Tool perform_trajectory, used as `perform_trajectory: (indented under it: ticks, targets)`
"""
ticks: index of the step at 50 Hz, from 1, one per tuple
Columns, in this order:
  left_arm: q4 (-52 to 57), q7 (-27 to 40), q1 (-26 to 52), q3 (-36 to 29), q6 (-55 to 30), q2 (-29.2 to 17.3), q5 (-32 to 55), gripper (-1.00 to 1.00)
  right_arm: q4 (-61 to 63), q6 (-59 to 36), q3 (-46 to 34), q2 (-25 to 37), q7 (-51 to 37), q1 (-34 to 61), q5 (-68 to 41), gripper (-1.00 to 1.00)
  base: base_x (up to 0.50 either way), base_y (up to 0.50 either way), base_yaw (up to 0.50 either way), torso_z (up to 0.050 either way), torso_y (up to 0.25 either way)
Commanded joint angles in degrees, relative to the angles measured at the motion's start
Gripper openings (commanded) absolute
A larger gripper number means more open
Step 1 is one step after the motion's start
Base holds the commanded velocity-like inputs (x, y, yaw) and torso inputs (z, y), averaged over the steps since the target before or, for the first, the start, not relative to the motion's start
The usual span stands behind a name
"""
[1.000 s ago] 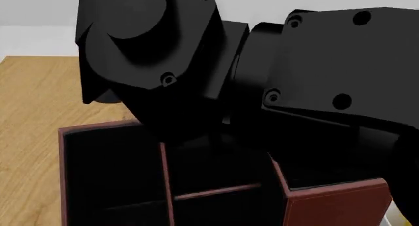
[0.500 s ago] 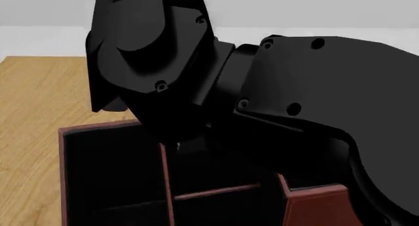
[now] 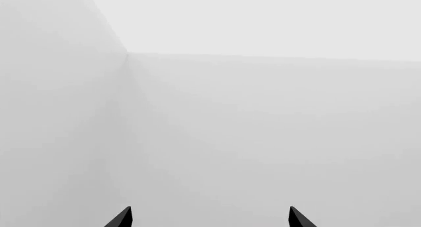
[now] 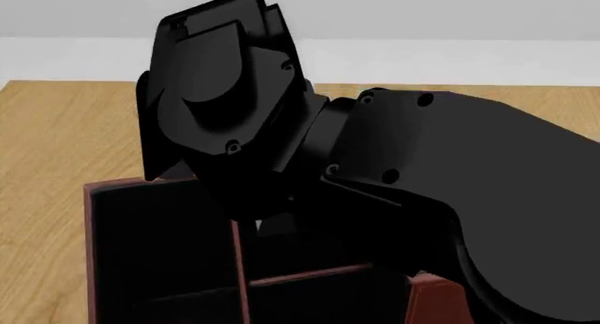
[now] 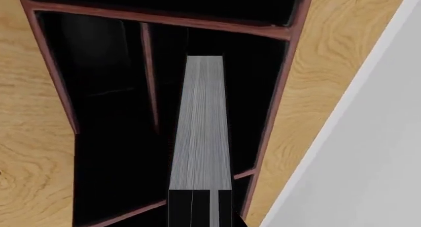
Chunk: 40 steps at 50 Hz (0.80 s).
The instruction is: Pick up the book and place it in the front compartment of the caddy.
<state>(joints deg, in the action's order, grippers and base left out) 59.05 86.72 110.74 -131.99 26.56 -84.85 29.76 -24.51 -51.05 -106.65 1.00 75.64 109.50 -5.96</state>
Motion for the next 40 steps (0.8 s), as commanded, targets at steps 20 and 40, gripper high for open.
perform_trajectory:
  ticks: [20,40]
  targets:
    - [0.71,-0.86,-0.03,0.44,-0.27,-1.72,0.06,1.0,-9.76,7.95,12.92,-0.99,5.19,-12.47,21.71,-1.0,0.0,0.0,0.0,0.0,0.002]
    - [0.72,-0.84,0.34,-0.26,-0.37,-2.03,0.0,1.0,-13.63,11.35,15.84,-1.0,1.29,-17.24,23.69,1.0,0.0,0.0,0.0,0.0,0.001]
